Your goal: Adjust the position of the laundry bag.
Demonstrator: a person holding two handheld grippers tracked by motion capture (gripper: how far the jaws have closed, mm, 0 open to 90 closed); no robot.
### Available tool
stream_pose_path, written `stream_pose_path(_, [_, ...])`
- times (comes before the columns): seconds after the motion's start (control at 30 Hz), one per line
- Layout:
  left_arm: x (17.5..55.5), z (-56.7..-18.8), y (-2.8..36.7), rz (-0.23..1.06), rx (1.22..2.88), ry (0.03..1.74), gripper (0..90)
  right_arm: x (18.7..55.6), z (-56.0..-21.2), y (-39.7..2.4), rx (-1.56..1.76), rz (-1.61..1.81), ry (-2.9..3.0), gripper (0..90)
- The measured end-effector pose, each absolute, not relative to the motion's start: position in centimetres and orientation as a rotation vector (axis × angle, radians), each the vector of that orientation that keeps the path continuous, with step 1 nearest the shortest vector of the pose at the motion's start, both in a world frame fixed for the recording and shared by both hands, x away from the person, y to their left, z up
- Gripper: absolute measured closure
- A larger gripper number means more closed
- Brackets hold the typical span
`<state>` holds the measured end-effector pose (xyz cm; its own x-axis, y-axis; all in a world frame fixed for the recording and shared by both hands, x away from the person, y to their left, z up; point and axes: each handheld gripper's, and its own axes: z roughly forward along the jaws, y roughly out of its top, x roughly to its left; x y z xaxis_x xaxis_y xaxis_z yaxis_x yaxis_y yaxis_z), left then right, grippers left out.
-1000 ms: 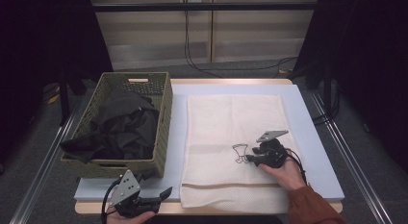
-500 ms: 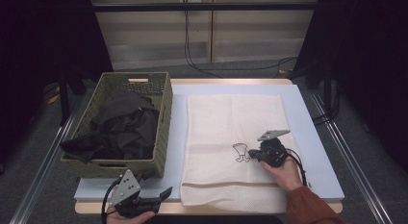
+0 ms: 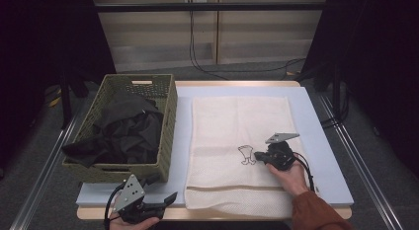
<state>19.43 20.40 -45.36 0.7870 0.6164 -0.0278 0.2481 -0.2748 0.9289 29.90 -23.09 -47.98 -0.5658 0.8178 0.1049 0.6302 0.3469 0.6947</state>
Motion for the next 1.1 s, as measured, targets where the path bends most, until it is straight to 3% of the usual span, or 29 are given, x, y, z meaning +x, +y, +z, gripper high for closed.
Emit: stream_pose_path(1.1, [19.4, -45.3, 20.3, 0.391, 1.858, 0.637, 22.5, 31.6, -48.1, -21.0, 1.224, 1.085, 2.347, 90.0])
